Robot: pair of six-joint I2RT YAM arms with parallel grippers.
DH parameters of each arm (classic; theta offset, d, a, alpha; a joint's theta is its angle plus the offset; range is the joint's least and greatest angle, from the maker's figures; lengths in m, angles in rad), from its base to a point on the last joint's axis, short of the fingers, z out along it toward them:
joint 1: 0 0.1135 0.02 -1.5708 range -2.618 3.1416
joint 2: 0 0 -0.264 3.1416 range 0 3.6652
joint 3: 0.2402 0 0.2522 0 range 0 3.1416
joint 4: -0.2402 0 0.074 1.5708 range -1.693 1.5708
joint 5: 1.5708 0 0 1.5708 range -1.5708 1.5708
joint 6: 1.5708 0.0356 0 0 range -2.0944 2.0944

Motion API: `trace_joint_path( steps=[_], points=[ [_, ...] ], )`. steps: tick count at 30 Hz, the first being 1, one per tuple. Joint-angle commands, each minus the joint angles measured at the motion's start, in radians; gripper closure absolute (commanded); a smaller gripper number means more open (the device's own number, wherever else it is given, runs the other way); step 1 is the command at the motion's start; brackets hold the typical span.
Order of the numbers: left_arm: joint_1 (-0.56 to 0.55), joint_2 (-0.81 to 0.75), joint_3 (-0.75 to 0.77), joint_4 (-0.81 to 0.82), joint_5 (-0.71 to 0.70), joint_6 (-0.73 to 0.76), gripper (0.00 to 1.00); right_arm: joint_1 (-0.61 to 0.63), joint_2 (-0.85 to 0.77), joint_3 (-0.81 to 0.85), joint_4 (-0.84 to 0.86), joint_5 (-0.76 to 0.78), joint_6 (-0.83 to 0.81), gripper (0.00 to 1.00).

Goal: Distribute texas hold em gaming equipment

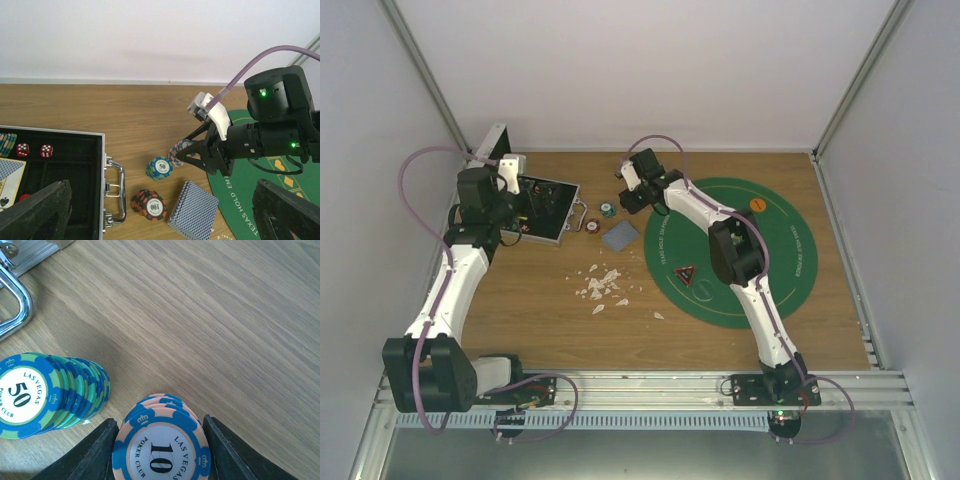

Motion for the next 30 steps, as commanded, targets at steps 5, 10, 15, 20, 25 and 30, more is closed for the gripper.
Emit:
trace_joint_path(
  steps=[5, 10, 15, 20, 25, 30],
  points=[
    [0.016, -0.001, 0.019, 0.053, 0.03, -0.014, 0.01, 0.012, 0.017, 0.035, -0.008, 0.001, -0.011, 0.61],
    [0.018, -0.001, 0.019, 0.055, 0.034, -0.014, 0.01, 0.014, 0.012, 0.037, -0.01, -0.003, -0.011, 0.64],
    [0.018, -0.001, 0.019, 0.055, 0.037, -0.012, 0.01, 0.019, -0.018, 0.038, -0.013, -0.002, -0.011, 0.65],
    [0.018, 0.001, 0.019, 0.055, 0.039, -0.008, 0.01, 0.02, -0.04, 0.045, -0.021, -0.006, -0.008, 0.65],
    [0.018, 0.002, 0.019, 0.053, 0.038, -0.008, 0.01, 0.02, -0.046, 0.045, -0.029, 0.013, -0.009, 0.65],
    [0.018, 0.002, 0.018, 0.053, 0.036, -0.007, 0.01, 0.02, -0.068, 0.043, -0.034, 0.021, 0.005, 0.65]
  ],
)
